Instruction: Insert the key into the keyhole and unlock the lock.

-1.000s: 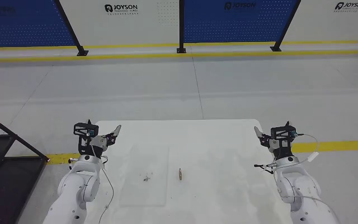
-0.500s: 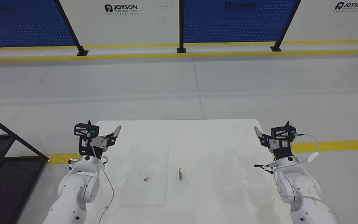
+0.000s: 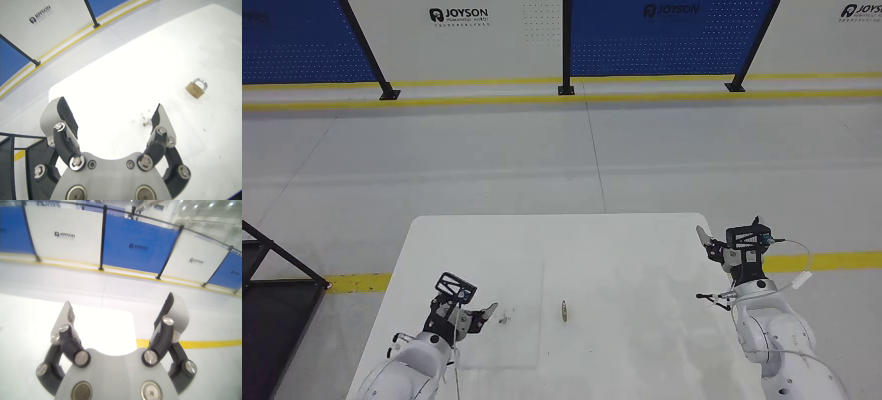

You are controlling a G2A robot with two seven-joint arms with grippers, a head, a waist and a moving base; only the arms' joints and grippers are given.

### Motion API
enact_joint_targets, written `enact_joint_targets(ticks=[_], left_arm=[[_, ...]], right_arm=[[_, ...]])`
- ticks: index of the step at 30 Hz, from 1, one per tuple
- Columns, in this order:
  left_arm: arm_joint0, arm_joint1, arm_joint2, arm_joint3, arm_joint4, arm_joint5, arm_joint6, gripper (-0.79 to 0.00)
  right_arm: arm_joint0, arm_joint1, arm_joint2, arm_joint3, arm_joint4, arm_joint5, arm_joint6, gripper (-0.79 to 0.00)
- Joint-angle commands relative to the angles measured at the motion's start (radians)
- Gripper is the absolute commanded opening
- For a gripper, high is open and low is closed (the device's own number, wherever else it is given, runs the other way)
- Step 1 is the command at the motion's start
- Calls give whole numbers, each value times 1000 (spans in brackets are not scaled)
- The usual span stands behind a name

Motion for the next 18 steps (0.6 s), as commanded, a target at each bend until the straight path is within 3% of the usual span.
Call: enact_joint_targets(ticks=[1,4,7,13,18], left_arm=[[-10,-2,24,-12,-45,-5,-108,0],[-49,-7,61,0,-108,7,-253,0],[-104,-12,115,31,-90,23,-328,0],[-186,-23,220,115,13,98,-375,-3],[-214,-32,265,163,34,147,-374,-80]], right_arm=[[0,0,0,0,0,0,0,0],[0,0,0,0,0,0,0,0],[0,0,0,0,0,0,0,0],[0,0,0,0,0,0,0,0],[0,0,0,0,0,0,0,0]])
